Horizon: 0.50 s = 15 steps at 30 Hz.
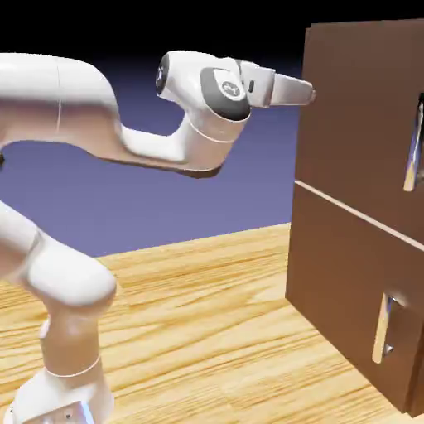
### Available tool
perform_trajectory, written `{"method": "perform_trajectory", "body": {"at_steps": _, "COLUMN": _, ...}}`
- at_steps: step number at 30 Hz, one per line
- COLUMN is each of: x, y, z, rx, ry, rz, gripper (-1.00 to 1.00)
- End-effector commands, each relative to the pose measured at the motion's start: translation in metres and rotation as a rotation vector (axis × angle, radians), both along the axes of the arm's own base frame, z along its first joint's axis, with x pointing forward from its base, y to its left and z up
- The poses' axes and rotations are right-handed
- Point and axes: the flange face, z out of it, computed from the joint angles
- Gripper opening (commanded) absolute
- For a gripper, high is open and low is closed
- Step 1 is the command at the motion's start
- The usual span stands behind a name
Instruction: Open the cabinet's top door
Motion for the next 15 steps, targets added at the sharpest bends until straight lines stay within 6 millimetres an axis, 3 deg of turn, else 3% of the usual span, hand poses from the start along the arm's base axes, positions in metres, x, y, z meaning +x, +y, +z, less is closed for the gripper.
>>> {"method": "perform_trajectory", "body": {"at_steps": 1, "x": 0.000, "y": -0.004, "z": 0.002, "rx": 0.003, "ry": -0.013, "rz": 0.001, "gripper": 0.00}}
{"method": "perform_trajectory", "body": {"at_steps": 8, "x": 0.004, "y": -0.040, "z": 0.005, "rx": 0.021, "ry": -0.086, "rz": 0.000, "gripper": 0.00}}
{"method": "perform_trajectory", "body": {"at_steps": 15, "x": 0.015, "y": -0.082, "z": -0.005, "rx": 0.036, "ry": -0.132, "rz": -0.009, "gripper": 0.00}}
